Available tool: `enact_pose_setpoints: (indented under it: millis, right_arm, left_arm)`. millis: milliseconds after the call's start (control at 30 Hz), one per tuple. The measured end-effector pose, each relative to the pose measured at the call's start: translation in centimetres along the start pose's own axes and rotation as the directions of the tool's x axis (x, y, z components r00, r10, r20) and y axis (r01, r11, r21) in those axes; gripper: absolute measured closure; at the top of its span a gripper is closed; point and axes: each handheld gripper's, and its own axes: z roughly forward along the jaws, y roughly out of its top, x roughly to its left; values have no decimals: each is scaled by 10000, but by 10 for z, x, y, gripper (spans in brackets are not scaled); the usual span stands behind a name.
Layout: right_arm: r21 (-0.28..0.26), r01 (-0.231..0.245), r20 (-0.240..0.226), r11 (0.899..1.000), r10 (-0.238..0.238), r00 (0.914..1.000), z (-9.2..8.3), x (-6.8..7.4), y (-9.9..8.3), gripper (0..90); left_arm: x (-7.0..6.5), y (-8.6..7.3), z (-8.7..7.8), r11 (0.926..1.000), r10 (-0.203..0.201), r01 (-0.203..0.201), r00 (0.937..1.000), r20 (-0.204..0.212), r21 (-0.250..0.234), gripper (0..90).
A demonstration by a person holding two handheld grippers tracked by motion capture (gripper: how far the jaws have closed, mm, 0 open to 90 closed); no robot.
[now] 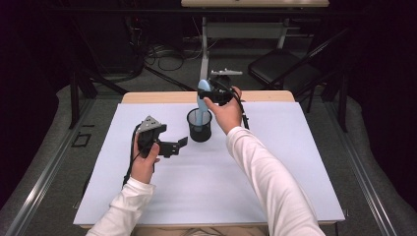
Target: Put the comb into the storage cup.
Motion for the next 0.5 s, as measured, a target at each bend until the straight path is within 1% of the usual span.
enact_pose_setpoints:
  millis: [500]
  right_arm:
    - [146,233,176,9996,-235,9996,6,0,-6,492]
  left_arm:
    - [0,-1,1,10000,-11,11,10000,6,23,15]
